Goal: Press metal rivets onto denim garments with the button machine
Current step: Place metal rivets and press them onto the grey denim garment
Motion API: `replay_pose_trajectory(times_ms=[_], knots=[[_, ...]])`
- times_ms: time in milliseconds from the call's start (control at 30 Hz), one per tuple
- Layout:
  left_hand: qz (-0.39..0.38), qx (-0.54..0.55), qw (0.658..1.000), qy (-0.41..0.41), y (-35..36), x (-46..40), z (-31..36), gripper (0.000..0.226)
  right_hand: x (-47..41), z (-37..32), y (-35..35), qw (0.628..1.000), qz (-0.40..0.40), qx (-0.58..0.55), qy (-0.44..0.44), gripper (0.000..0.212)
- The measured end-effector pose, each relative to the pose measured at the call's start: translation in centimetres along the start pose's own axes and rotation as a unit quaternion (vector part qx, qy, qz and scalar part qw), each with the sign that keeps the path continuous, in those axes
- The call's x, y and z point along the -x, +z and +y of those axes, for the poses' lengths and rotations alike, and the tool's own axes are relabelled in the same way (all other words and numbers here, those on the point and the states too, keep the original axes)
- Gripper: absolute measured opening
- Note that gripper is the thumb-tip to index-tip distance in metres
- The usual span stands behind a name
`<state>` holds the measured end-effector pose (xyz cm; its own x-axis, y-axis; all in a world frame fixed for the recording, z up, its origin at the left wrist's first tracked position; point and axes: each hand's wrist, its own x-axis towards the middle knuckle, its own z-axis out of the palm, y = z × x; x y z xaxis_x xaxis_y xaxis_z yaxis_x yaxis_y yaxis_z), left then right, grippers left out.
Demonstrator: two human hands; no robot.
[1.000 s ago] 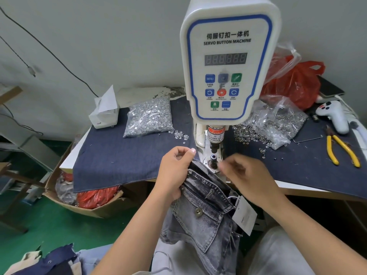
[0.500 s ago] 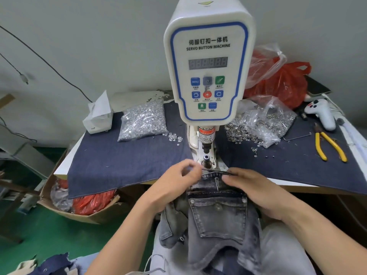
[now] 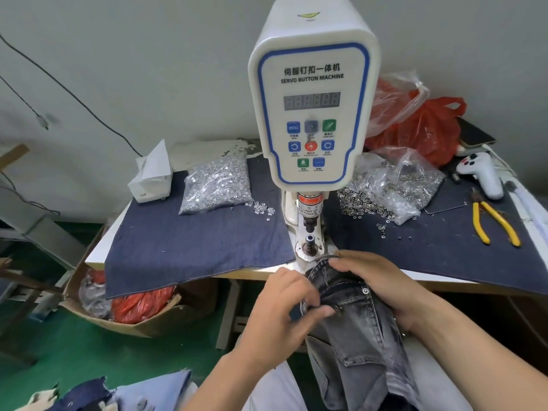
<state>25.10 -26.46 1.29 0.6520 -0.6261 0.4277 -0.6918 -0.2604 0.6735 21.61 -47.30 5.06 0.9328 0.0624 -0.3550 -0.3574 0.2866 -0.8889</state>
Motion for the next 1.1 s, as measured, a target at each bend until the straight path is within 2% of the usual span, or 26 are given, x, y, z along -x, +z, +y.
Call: replay_pose_trajectory(times_ms=[67, 100, 167, 233, 367, 467, 633, 733, 800, 900, 967, 1033, 1100], knots=[[-0.047, 0.033, 0.997, -0.059, 0.0, 0.2, 0.2, 0.025, 0.0, 0.0, -0.3, 0.999, 0.021, -0.041, 0.005, 0.027], [-0.068, 0.057, 0.991, -0.1, 0.0, 0.2, 0.4, 0.032, 0.0, -0.1, -0.3, 0.998, 0.023, -0.053, 0.007, 0.028], [-0.074, 0.077, 0.985, -0.137, 0.3, 0.1, 0.5, 0.04, 0.0, -0.2, -0.2, 0.998, 0.016, -0.056, 0.007, 0.023], [-0.058, 0.081, 0.983, -0.154, 0.4, -0.3, 0.8, 0.033, 0.0, 0.0, -0.1, 0.999, 0.015, -0.03, 0.004, 0.02], [-0.042, 0.075, 0.986, -0.146, 0.4, -0.6, 0.9, 0.02, -0.1, 0.0, -0.2, 0.999, 0.032, -0.009, 0.005, 0.023], [-0.039, 0.11, 0.98, -0.159, 0.9, -0.5, 1.4, 0.024, -0.1, -0.3, 0.1, 0.999, 0.037, -0.02, 0.007, 0.016], [0.049, 0.126, 0.973, -0.188, 2.0, -0.6, 2.2, 0.029, -0.5, -0.5, 0.5, 0.998, 0.046, -0.036, 0.005, 0.014], [0.074, 0.104, 0.979, -0.162, 2.1, -0.7, 2.3, 0.022, -0.6, -0.4, 0.6, 0.998, 0.045, -0.043, 0.011, 0.016], [0.078, 0.11, 0.98, -0.145, 2.3, -0.5, 2.5, 0.021, -0.7, -0.3, 0.5, 0.997, 0.051, -0.06, 0.017, 0.017], [0.09, 0.102, 0.974, -0.179, 2.9, -0.3, 2.8, 0.016, -0.8, 0.0, 0.6, 0.996, 0.058, -0.069, 0.021, 0.014], [0.089, 0.063, 0.978, -0.18, 3.0, -0.2, 2.8, 0.024, -0.8, 0.3, 0.7, 0.996, 0.06, -0.063, 0.03, 0.012], [0.076, 0.039, 0.983, -0.165, 2.7, -0.2, 2.6, 0.028, -0.8, 0.3, 0.7, 0.997, 0.055, -0.041, 0.032, 0.011], [0.037, 0.056, 0.985, -0.161, 1.7, -0.3, 2.2, 0.02, -0.7, -0.1, 0.4, 0.999, 0.044, 0.019, 0.017, 0.011]])
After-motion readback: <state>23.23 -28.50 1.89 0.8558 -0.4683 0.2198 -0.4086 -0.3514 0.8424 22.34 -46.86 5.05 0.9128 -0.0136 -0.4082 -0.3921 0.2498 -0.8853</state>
